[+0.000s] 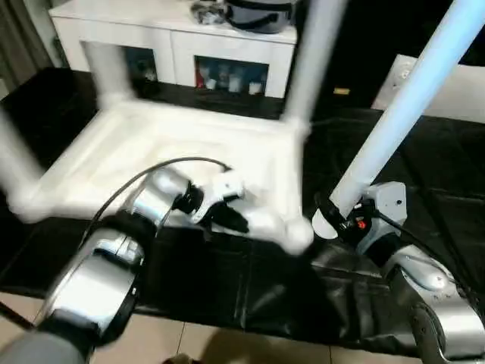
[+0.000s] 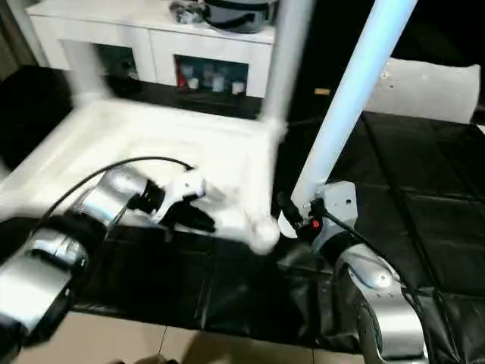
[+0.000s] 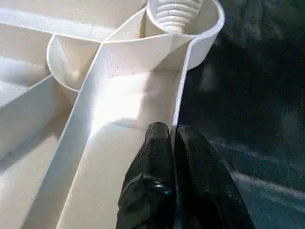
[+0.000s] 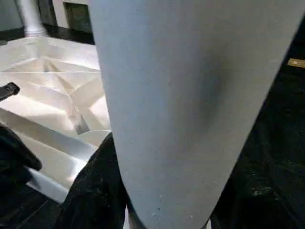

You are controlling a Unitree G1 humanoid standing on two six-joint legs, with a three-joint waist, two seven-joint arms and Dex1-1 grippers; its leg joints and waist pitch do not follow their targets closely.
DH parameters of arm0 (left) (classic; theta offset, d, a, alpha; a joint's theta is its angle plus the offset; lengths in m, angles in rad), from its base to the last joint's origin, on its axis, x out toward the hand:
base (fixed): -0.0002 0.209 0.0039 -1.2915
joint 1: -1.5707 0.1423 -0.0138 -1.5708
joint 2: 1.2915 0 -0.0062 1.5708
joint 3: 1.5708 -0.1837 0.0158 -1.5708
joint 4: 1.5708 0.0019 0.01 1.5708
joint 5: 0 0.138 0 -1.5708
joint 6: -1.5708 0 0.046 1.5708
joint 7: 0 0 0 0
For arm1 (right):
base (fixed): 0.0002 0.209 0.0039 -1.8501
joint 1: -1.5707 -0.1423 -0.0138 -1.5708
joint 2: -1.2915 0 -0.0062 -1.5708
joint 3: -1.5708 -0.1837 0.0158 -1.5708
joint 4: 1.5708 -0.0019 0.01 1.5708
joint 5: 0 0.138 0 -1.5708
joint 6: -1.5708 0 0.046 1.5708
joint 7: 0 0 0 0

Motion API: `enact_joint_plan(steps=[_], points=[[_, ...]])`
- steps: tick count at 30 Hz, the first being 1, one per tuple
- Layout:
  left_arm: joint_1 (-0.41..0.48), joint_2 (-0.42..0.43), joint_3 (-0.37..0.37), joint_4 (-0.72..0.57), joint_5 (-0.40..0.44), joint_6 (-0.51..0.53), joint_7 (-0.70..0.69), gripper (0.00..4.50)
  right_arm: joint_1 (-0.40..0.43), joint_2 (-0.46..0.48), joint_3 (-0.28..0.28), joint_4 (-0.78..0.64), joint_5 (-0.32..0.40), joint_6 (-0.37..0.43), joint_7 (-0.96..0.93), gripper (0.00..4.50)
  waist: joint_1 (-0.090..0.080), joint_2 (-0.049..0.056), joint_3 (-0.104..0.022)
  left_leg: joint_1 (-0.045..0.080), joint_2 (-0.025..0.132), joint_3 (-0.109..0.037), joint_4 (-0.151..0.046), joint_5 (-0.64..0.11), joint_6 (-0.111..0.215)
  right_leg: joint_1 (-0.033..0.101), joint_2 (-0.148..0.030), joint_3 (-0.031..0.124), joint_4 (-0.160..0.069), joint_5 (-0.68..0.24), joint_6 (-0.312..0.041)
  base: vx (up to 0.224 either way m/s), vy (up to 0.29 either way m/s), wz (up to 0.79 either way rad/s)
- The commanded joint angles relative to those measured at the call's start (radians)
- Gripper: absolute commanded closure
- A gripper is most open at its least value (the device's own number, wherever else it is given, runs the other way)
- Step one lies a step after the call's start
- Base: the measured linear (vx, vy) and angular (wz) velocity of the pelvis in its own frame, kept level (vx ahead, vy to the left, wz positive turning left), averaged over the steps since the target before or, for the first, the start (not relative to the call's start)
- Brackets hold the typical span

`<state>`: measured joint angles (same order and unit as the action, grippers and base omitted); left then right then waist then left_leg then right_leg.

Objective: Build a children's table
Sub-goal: Rotate table base, then insert table leg to table base

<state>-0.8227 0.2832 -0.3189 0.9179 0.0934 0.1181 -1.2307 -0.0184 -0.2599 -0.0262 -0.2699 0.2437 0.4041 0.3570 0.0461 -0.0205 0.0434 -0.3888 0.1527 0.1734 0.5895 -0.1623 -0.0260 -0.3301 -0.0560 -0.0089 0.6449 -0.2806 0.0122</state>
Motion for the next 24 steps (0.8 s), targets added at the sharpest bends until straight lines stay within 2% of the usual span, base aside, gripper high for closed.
enact_joint_plan(steps=[1, 2, 3, 5, 6, 8, 9, 10, 11, 12, 13, 15, 18, 22, 24], points=[[0.095, 0.012, -0.001, -0.038, 0.018, 0.054, 0.066, 4.5, -0.026, 0.003, 0.004, 0.001, 0.014, -0.007, -0.001, 2.62, 0.012, -0.008, -0.037, 0.025, 0.085, -0.036, -0.079, -0.249, 0.052, 0.003, -0.105, 0.034, -0.1, -0.085, -0.271, 0.0, 0.0, 0.0], [0.095, 0.012, -0.001, -0.038, 0.018, 0.054, 0.066, 4.5, -0.026, 0.003, 0.004, 0.001, 0.014, -0.007, -0.001, 2.62, 0.013, -0.007, -0.039, 0.026, 0.087, -0.037, -0.08, -0.257, 0.048, 0.003, -0.106, 0.034, -0.1, -0.097, -0.268, 0.0, 0.0, 0.0], [0.127, 0.014, -0.003, -0.105, 0.016, 0.045, 0.073, 4.5, -0.027, 0.006, 0.003, 0.003, 0.015, -0.005, -0.001, 2.62, 0.014, -0.005, -0.039, 0.03, 0.087, -0.035, -0.08, -0.27, 0.04, -0.001, -0.105, 0.036, -0.103, -0.113, -0.262, 0.0, 0.0, 0.0], [0.162, 0.019, -0.01, -0.175, 0.007, 0.019, 0.063, 4.5, -0.03, 0.01, -0.001, 0.006, 0.018, -0.002, -0.002, 2.62, 0.015, -0.006, -0.037, 0.028, 0.09, -0.037, -0.085, -0.281, 0.032, -0.003, -0.105, 0.036, -0.103, -0.125, -0.25, 0.0, 0.0, 0.0], [0.196, 0.033, -0.023, -0.236, 0.011, -0.043, 0.054, 4.5, -0.036, 0.018, -0.007, 0.011, 0.025, 0.005, -0.007, 2.62, 0.015, -0.005, -0.039, 0.028, 0.088, -0.036, -0.086, -0.281, 0.027, -0.003, -0.103, 0.037, -0.103, -0.124, -0.24, 0.0, 0.0, 0.0], [0.207, 0.039, -0.029, -0.257, 0.014, -0.064, 0.052, 4.5, -0.037, 0.021, -0.009, 0.013, 0.026, 0.006, -0.009, 2.62, 0.015, -0.003, -0.042, 0.028, 0.087, -0.035, -0.087, -0.259, 0.028, -0.005, -0.099, 0.036, -0.1, -0.074, -0.232, 0.0, 0.0, 0.0], [0.224, 0.046, -0.033, -0.289, 0.017, -0.071, 0.051, 4.5, -0.043, 0.029, -0.015, 0.016, 0.035, 0.011, -0.011, 2.62, 0.015, -0.004, -0.044, 0.027, 0.087, -0.035, -0.086, -0.241, 0.033, -0.002, -0.099, 0.036, -0.096, -0.031, -0.231, 0.0, 0.0, 0.0], [0.244, 0.052, -0.03, -0.326, 0.018, -0.066, 0.055, 4.5, -0.052, 0.037, -0.019, 0.02, 0.045, 0.019, -0.012, 2.62, 0.016, 0.0, -0.048, 0.025, 0.087, -0.035, -0.084, -0.21, 0.042, 0.001, -0.1, 0.035, -0.09, 0.026, -0.23, 0.0, 0.0, 0.0], [0.246, 0.053, -0.03, -0.329, 0.018, -0.063, 0.057, 4.5, -0.053, 0.037, -0.019, 0.02, 0.045, 0.019, -0.012, 2.62, 0.016, 0.0, -0.048, 0.025, 0.087, -0.035, -0.084, -0.21, 0.042, 0.001, -0.1, 0.035, -0.09, 0.026, -0.23, 0.0, 0.0, 0.0], [0.259, 0.055, -0.023, -0.35, 0.017, -0.062, 0.068, 4.5, -0.061, 0.041, -0.017, 0.025, 0.049, 0.026, -0.01, 2.62, 0.016, 0.001, -0.052, 0.026, 0.086, -0.034, -0.079, -0.159, 0.063, 0.002, -0.097, 0.031, -0.083, 0.119, -0.235, 0.0, 0.0, 0.0], [0.271, 0.059, -0.019, -0.37, 0.014, -0.063, 0.073, 4.5, -0.069, 0.046, -0.015, 0.031, 0.054, 0.031, -0.006, 2.62, 0.016, 0.0, -0.053, 0.024, 0.084, -0.033, -0.076, -0.128, 0.078, 0.005, -0.096, 0.03, -0.078, 0.171, -0.237, 0.0, 0.0, 0.0], [0.269, 0.061, -0.019, -0.369, 0.014, -0.065, 0.078, 4.5, -0.077, 0.047, -0.013, 0.036, 0.061, 0.035, 0.002, 2.62, 0.017, -0.001, -0.053, 0.023, 0.083, -0.031, -0.072, -0.107, 0.092, 0.005, -0.098, 0.029, -0.077, 0.205, -0.24, 0.0, 0.0, 0.0], [0.252, 0.067, -0.02, -0.336, 0.018, -0.081, 0.078, 4.5, -0.097, 0.045, 0.0, 0.057, 0.066, 0.041, 0.023, 2.62, 0.02, -0.001, -0.053, 0.024, 0.083, -0.031, -0.072, -0.106, 0.094, 0.007, -0.097, 0.027, -0.077, 0.201, -0.24, 0.0, 0.0, 0.0], [0.241, 0.087, -0.036, -0.326, 0.029, -0.063, 0.048, 4.5, -0.121, 0.035, 0.028, 0.079, 0.051, 0.024, 0.047, 2.62, 0.017, 0.002, -0.049, 0.026, 0.085, -0.032, -0.079, -0.163, 0.063, 0.005, -0.098, 0.027, -0.084, 0.107, -0.241, 0.0, 0.0, 0.0], [0.245, 0.092, -0.03, -0.351, 0.03, -0.051, 0.065, 4.5, -0.132, 0.034, 0.03, 0.081, 0.052, 0.027, 0.05, 2.62, 0.014, 0.001, -0.05, 0.026, 0.086, -0.032, -0.08, -0.166, 0.052, 0.006, -0.098, 0.028, -0.082, 0.105, -0.242, 0.0, 0.0, 0.0]])
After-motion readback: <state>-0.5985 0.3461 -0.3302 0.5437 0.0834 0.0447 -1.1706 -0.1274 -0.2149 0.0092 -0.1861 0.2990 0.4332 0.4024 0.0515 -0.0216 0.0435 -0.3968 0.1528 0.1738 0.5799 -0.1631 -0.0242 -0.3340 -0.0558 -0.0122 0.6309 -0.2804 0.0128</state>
